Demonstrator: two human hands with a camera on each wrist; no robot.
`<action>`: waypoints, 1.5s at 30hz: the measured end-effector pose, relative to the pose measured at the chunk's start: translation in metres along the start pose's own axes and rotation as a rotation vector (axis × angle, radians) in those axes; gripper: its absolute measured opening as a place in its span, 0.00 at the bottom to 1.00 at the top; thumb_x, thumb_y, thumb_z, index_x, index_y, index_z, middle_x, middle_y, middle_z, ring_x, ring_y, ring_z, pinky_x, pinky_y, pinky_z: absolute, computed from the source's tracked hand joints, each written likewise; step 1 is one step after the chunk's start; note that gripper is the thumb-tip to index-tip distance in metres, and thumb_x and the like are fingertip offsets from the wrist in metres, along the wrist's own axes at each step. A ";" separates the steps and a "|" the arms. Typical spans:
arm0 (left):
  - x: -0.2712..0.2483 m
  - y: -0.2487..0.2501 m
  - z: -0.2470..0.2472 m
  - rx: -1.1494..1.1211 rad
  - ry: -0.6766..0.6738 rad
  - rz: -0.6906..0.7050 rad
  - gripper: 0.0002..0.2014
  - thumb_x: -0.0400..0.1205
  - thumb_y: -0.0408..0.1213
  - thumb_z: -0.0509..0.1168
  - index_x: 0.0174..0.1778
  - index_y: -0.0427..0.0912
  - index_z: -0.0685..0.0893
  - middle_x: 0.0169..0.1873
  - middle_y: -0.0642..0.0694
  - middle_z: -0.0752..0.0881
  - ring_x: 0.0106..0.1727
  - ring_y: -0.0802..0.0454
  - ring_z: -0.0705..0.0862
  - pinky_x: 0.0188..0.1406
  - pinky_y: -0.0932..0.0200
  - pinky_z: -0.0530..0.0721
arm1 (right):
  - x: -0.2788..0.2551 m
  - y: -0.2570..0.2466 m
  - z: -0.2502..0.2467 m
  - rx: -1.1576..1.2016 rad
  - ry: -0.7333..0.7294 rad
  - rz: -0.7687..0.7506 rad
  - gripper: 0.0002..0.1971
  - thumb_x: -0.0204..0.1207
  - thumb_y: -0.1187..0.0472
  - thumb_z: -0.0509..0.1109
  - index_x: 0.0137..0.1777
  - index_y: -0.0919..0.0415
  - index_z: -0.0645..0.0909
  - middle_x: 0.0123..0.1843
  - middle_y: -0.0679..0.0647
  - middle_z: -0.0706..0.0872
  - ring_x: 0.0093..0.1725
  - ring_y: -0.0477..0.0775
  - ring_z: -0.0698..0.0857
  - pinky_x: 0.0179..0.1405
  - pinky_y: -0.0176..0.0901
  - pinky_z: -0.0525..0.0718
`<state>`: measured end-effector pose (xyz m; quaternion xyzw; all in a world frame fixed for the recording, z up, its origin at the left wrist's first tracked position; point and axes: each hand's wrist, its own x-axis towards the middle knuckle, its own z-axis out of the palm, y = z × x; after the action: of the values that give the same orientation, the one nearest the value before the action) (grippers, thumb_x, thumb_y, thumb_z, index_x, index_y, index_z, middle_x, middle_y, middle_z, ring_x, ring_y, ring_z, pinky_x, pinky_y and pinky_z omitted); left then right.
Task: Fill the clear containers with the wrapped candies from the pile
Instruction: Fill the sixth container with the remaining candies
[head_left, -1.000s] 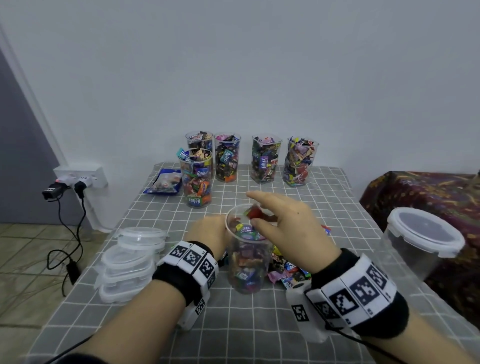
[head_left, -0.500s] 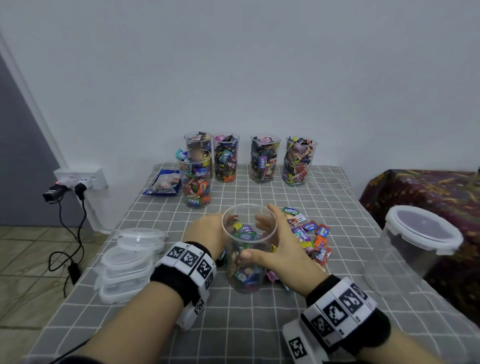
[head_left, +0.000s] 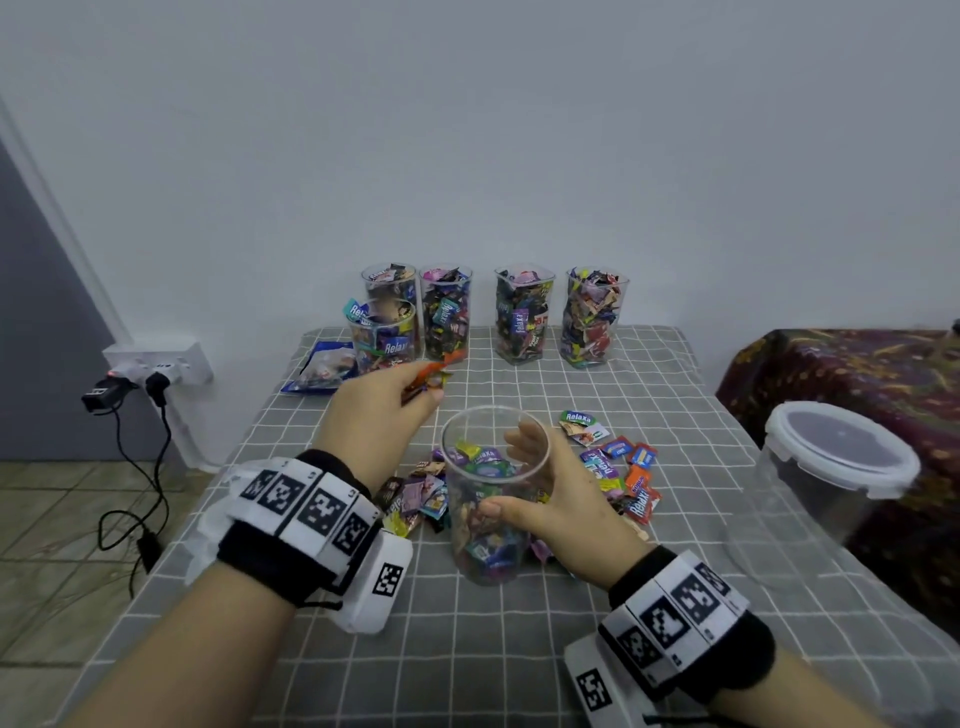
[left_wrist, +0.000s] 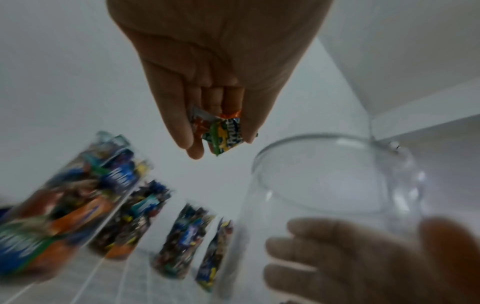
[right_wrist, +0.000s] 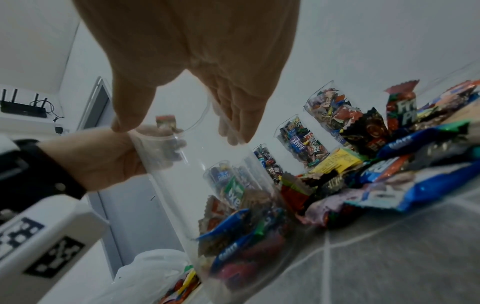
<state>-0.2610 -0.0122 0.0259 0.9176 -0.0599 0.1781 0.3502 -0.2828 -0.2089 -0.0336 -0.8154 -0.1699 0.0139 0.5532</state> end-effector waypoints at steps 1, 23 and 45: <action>0.000 0.005 -0.004 -0.038 -0.007 0.023 0.14 0.81 0.43 0.66 0.63 0.50 0.85 0.48 0.53 0.88 0.52 0.54 0.85 0.57 0.57 0.81 | 0.000 0.000 0.000 -0.003 0.003 -0.001 0.44 0.64 0.51 0.80 0.78 0.52 0.61 0.70 0.42 0.73 0.71 0.40 0.72 0.69 0.34 0.71; -0.019 0.036 0.010 0.243 -0.230 0.425 0.20 0.78 0.48 0.64 0.67 0.56 0.81 0.68 0.60 0.79 0.69 0.61 0.77 0.66 0.62 0.72 | 0.000 0.004 0.003 0.030 0.038 -0.081 0.38 0.58 0.41 0.78 0.68 0.40 0.67 0.63 0.36 0.79 0.65 0.37 0.78 0.66 0.42 0.79; 0.002 -0.047 0.025 -0.108 -0.157 -0.408 0.18 0.79 0.49 0.66 0.64 0.48 0.80 0.63 0.46 0.82 0.62 0.48 0.80 0.67 0.47 0.76 | -0.004 0.007 -0.027 -0.184 -0.206 0.139 0.49 0.65 0.64 0.74 0.81 0.46 0.50 0.76 0.50 0.69 0.66 0.47 0.79 0.66 0.50 0.80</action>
<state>-0.2410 0.0061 -0.0195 0.9017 0.0906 0.0279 0.4217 -0.2793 -0.2362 -0.0303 -0.8666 -0.1697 0.1202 0.4536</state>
